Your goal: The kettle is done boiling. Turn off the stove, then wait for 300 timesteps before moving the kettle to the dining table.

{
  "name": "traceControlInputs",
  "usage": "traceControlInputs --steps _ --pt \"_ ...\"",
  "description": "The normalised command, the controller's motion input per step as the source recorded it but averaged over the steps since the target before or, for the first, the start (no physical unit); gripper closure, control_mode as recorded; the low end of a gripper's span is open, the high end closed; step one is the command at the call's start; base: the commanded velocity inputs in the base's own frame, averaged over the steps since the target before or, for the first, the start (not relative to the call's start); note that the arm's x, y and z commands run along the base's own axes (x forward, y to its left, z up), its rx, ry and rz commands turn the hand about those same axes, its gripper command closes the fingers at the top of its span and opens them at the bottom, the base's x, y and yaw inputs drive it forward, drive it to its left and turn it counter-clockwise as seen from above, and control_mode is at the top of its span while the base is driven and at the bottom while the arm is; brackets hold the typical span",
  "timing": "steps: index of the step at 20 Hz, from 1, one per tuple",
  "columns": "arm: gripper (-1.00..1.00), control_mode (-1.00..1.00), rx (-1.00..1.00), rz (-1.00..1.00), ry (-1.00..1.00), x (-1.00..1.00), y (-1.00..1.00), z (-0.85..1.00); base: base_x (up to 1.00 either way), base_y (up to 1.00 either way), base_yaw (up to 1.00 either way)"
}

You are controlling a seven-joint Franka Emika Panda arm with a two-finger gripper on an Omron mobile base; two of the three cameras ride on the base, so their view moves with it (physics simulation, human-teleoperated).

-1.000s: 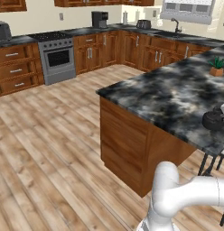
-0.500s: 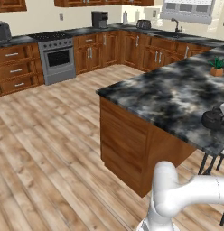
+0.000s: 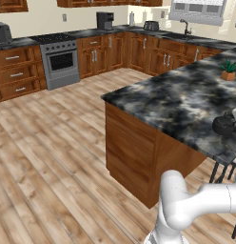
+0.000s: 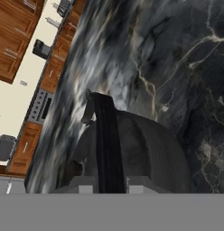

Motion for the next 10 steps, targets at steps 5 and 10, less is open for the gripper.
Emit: traceControlInputs --steps 5,10 --pt "-1.0 -1.0 0.0 0.0 0.0 0.02 0.0 -0.09 0.0 0.0 0.0" --pt "-1.0 -1.0 0.0 0.0 0.0 0.0 0.0 0.0 0.0 0.0 0.0"
